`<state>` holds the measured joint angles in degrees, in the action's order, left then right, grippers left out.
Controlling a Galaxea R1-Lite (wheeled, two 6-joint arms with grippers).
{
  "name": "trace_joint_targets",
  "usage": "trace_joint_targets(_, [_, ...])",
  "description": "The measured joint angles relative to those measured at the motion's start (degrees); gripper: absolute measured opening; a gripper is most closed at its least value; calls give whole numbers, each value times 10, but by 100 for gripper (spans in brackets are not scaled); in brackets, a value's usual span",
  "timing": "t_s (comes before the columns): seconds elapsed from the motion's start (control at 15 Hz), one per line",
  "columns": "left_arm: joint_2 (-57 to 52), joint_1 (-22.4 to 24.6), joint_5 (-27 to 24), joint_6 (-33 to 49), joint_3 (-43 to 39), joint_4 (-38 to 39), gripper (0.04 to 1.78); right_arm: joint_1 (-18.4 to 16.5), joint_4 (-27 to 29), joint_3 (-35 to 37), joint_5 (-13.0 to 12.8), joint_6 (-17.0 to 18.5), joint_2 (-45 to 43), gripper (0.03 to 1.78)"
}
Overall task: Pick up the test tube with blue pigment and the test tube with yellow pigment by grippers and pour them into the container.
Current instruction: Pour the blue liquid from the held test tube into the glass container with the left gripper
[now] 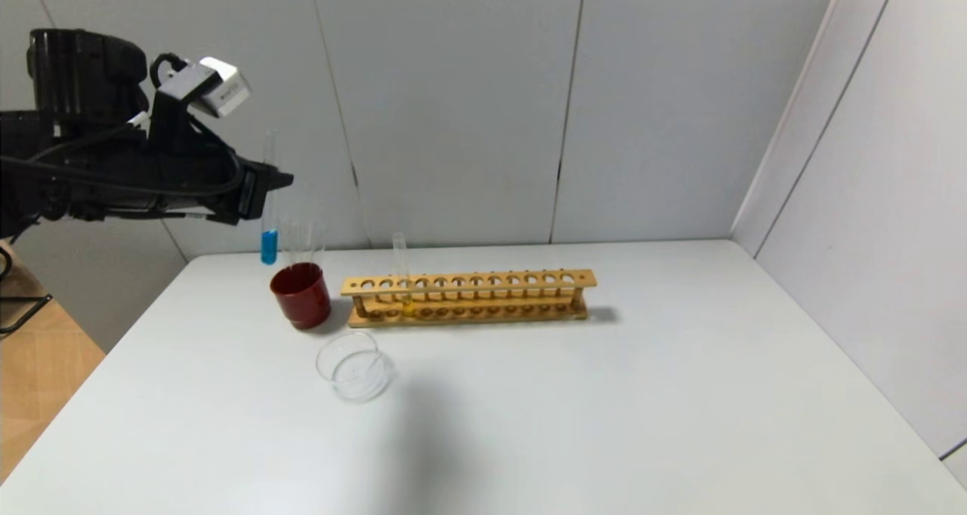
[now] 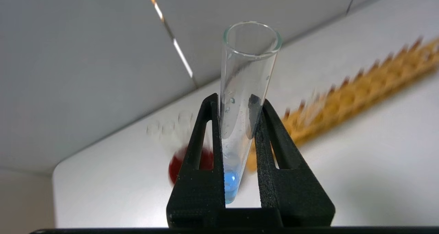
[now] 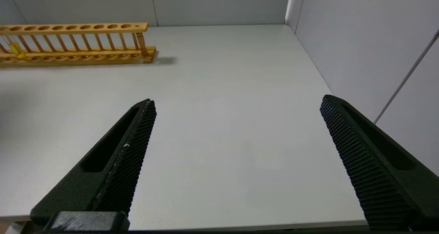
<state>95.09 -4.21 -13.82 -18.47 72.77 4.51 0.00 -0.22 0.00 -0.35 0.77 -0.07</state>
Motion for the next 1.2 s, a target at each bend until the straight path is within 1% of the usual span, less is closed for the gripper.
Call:
trace_joint_targets(0.27, [-62,26,11,-106,-141,-4,31,0,0,0,0,0,0,175])
trace_joint_targets(0.4, [-77,32,37,-171,-186,-1,31,0,0,0,0,0,0,175])
trace_joint_targets(0.53, [-84,33,49,-236,-220,-1,31,0,0,0,0,0,0,175])
trace_joint_targets(0.8, [-76,32,58,-336,-263,-1,31,0,0,0,0,0,0,175])
trace_joint_targets(1.0, [-44,28,109,-384,-275,4,31,0,0,0,0,0,0,175])
trace_joint_targets(1.2, [0,9,153,-409,-279,34,31,0,0,0,0,0,0,175])
